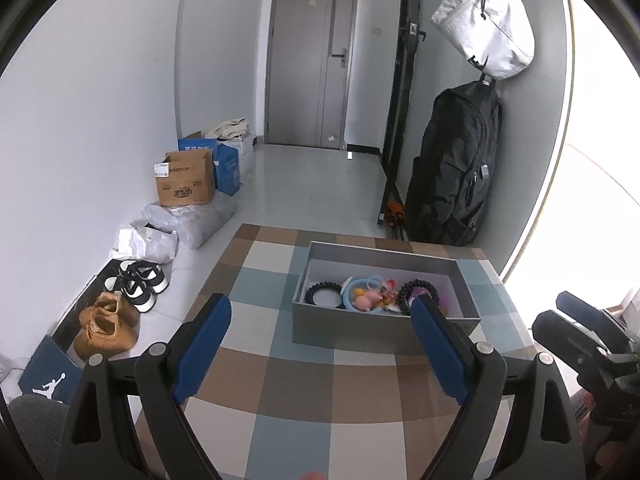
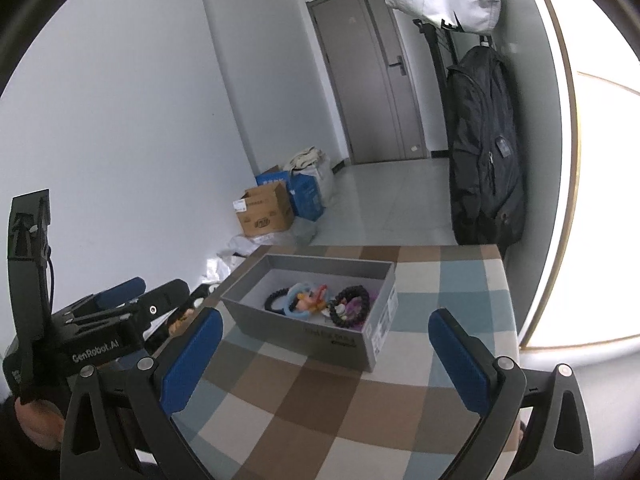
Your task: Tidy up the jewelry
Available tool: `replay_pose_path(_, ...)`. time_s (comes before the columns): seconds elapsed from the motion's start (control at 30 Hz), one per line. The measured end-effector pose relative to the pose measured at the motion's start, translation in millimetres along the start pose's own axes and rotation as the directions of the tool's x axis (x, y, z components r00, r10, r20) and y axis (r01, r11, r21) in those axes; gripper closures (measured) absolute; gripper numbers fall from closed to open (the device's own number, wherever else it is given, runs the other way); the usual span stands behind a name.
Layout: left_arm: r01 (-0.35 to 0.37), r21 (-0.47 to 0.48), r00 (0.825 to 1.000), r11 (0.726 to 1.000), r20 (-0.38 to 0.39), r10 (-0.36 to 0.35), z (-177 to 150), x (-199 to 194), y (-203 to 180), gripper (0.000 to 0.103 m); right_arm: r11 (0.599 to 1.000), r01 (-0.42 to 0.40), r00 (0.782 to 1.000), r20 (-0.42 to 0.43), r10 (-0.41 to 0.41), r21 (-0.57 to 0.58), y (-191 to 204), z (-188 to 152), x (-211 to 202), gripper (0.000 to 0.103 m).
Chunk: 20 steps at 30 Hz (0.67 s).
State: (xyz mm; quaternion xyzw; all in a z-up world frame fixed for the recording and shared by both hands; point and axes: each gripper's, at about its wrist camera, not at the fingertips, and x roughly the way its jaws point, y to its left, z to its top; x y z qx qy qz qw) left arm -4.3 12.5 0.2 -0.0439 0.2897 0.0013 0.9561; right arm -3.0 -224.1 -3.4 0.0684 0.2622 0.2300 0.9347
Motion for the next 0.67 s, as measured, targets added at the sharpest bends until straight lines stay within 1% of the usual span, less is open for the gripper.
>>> replay_pose_path(0.2,0.007,-0.004,1.000,1.000,0.005,-0.007,-1,-2,-1,0.015,1.000,0.003,1.000,-0.001,-0.003,-0.001,-1,0,2,0.000)
replay_pose_path(0.37,0.016,-0.006,1.000,1.000,0.000,-0.016,-1,0,-1,0.015,1.000,-0.001,1.000,-0.008,0.001,0.025,-6,0,3,0.000)
replay_pose_path(0.53,0.008,-0.010,1.000,1.000,0.000,-0.008,-2,0,-1,0.015,0.999,-0.006,1.000,-0.011,0.006,0.043,-9,1,5,0.000)
replay_pose_path(0.67,0.020,-0.020,1.000,1.000,-0.006,-0.020,-2,3,-1,0.015,0.999,-0.011,1.000,-0.021,0.012,0.049,-10,1,8,0.000)
